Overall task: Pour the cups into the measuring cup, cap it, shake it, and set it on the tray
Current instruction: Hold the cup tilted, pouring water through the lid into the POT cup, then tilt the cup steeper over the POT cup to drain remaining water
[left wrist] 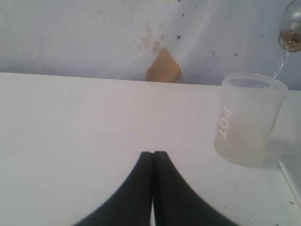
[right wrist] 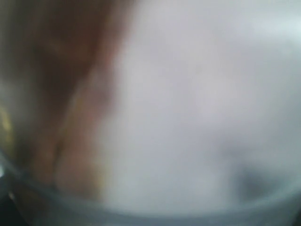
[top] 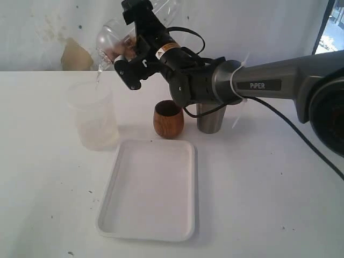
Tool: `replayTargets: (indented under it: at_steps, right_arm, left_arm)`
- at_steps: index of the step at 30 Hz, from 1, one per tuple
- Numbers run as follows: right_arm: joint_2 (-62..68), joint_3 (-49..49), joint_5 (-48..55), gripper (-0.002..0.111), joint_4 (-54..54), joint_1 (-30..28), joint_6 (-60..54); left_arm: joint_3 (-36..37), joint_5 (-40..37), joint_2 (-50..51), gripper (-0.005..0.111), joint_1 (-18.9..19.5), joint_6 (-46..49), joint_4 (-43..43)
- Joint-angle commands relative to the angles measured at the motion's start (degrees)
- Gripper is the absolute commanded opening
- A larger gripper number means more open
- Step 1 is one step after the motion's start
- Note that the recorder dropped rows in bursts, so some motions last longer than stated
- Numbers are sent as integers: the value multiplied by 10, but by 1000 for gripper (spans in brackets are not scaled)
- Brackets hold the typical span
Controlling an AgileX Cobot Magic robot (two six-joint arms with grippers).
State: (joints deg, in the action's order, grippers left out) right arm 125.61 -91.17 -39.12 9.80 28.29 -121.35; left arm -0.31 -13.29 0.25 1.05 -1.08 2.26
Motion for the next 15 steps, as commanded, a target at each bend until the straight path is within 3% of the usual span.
replayTargets:
  at_steps: [1,15]
  right_arm:
    - [-9,-7,-34,0,-8,-3,-9]
    - [-9,-7,-43,0,-32,-3,-9]
  left_arm:
    - [3,-1,-2,0,0,0,-1]
    - [3,-1,-2,0,0,0,-1]
